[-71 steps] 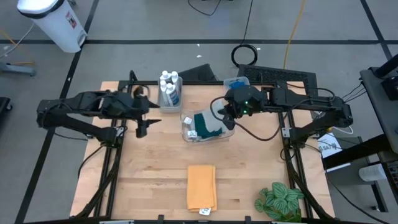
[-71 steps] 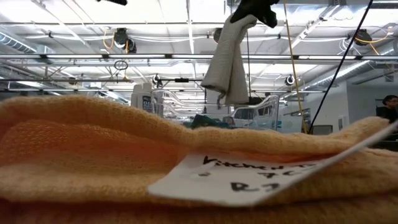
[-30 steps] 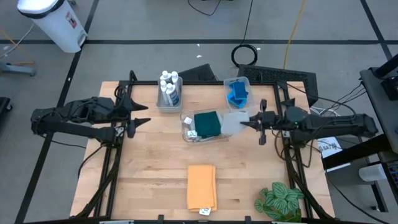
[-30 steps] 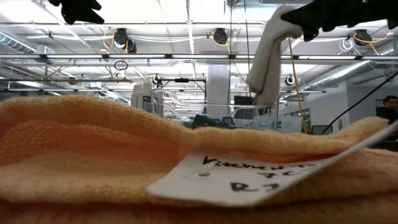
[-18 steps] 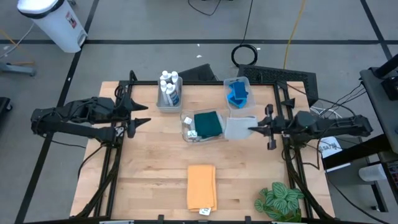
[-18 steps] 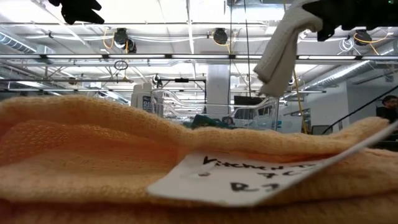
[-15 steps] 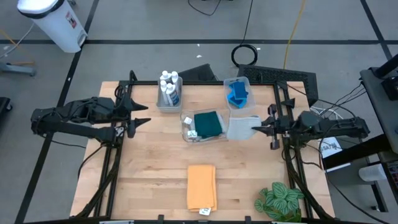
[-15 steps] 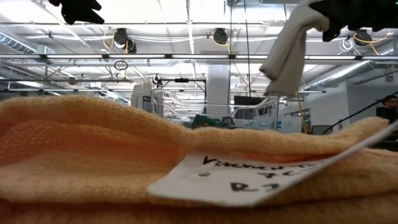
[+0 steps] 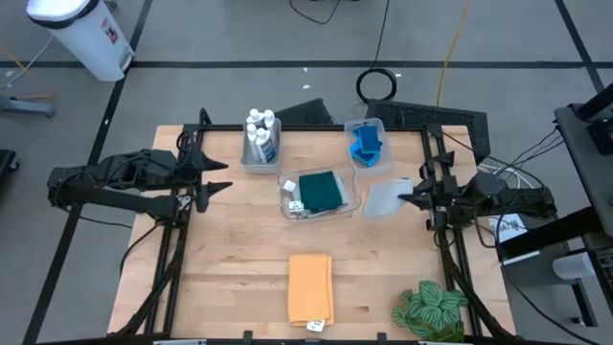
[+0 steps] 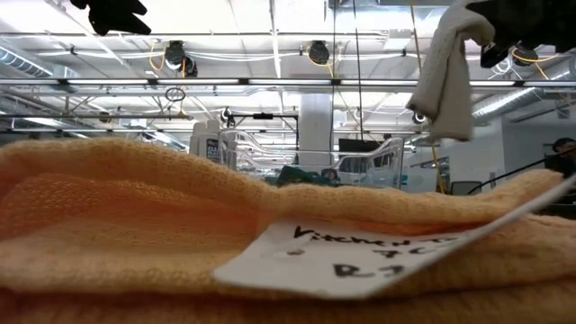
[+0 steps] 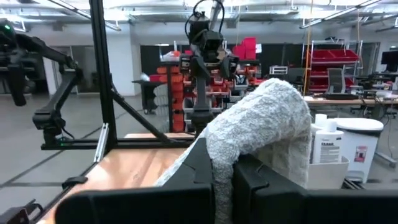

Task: Pick & Place Kitchen Items
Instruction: Put the gray towel into the transparent bin

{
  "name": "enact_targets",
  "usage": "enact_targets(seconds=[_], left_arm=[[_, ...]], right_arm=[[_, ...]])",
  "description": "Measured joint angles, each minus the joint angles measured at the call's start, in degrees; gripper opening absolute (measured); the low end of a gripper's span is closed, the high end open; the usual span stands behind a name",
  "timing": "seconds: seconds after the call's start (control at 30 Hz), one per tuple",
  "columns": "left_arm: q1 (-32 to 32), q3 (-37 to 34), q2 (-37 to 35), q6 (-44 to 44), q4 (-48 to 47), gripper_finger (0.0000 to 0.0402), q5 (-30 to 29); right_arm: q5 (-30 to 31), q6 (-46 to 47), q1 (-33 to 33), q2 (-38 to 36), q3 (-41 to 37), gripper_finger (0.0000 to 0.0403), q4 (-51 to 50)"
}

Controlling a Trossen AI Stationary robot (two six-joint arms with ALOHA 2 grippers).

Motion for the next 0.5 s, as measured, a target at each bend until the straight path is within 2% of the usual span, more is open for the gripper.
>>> enact_targets(seconds=[0.13,0.5], left_arm=[[0.00,0.00,0.00,0.00,0.00,0.0255,0.00],[0.00,0.02,0.02,0.00,0.01,0.0255,0.00]], right_arm=[[-1.73,0.60,0.36,-0.01,0.00,0.0000,-0.05],[-0.98,-0.04,3.28,-0.01,0.00,0.0000,-0.23]])
